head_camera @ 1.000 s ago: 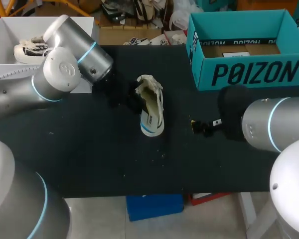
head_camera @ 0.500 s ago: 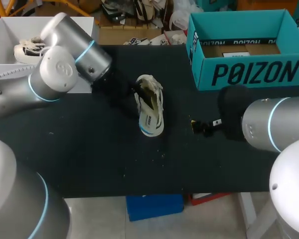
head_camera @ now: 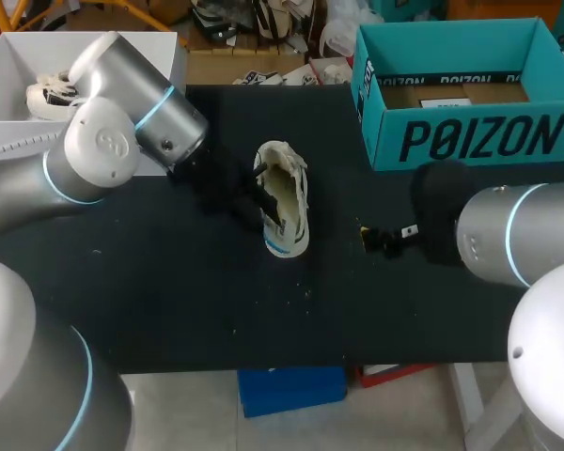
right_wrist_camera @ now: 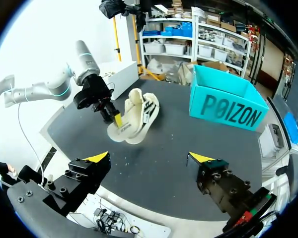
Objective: Take the shoe out of the shoebox, open the shoe tongue, remove and reinsert the insole, then place the shoe into the shoebox
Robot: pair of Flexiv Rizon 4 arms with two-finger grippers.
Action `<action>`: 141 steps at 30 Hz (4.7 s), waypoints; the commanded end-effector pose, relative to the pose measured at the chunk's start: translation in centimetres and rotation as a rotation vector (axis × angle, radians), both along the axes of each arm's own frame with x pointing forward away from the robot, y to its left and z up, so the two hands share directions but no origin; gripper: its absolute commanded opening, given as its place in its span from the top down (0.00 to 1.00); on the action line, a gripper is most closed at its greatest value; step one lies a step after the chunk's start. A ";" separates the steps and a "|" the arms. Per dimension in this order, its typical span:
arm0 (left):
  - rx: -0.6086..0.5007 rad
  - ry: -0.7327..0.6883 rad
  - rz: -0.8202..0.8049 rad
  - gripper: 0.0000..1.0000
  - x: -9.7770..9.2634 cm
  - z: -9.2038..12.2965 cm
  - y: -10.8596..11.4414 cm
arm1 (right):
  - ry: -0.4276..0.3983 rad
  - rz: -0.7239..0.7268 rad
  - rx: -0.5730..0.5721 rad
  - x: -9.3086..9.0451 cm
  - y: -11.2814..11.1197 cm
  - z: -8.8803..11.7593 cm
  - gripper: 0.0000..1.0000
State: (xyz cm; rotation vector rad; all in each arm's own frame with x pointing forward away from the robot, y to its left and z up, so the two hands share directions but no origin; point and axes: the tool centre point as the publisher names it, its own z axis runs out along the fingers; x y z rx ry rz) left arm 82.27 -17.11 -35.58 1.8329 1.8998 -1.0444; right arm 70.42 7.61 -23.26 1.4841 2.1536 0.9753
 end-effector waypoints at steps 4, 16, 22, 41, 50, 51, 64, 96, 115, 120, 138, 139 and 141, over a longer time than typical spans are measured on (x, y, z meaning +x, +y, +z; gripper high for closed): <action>0.015 0.006 0.027 1.00 0.9 -0.6 -0.2 | -0.005 -0.004 0.001 0.0 0.2 -0.2 0.00; 0.026 -0.011 0.070 1.00 3.2 -1.2 -0.3 | -0.005 -0.004 0.001 0.0 0.2 -0.2 0.00; 0.036 -0.009 0.104 1.00 4.4 -1.8 -0.5 | -0.005 -0.004 0.001 0.0 0.2 -0.2 0.00; 0.100 -0.013 0.221 0.41 6.5 -2.2 -0.4 | -0.005 -0.004 0.001 0.0 0.2 -0.2 0.00; 0.082 -0.072 0.181 0.00 4.6 1.1 0.3 | -0.005 -0.004 0.001 0.0 0.2 -0.2 0.00; 0.085 -0.089 0.169 0.00 4.3 1.6 0.3 | -0.005 -0.004 0.001 0.0 0.2 -0.2 0.00; 0.367 -0.316 0.164 1.00 3.3 -0.4 -0.4 | -0.005 -0.004 0.001 0.0 0.2 -0.2 0.00; 0.428 -0.369 0.160 1.00 4.6 -0.8 -0.3 | -0.005 -0.004 0.001 0.0 0.2 -0.2 0.00; 0.383 -0.522 0.461 1.00 13.2 7.9 5.6 | -0.005 -0.004 0.001 0.0 0.2 -0.2 0.00; 0.397 -0.510 0.510 1.00 16.4 7.4 6.0 | -0.005 -0.004 0.001 0.0 0.2 -0.2 0.00; 0.357 -0.389 0.421 1.00 17.2 2.7 0.7 | -0.005 -0.004 0.001 0.0 0.2 -0.2 0.00; 0.348 -0.385 0.423 1.00 16.6 2.8 0.8 | -0.005 -0.004 0.001 0.0 0.2 -0.2 0.00; 0.337 -0.382 0.424 1.00 15.3 2.9 0.9 | -0.005 -0.004 0.001 0.0 0.2 -0.2 0.00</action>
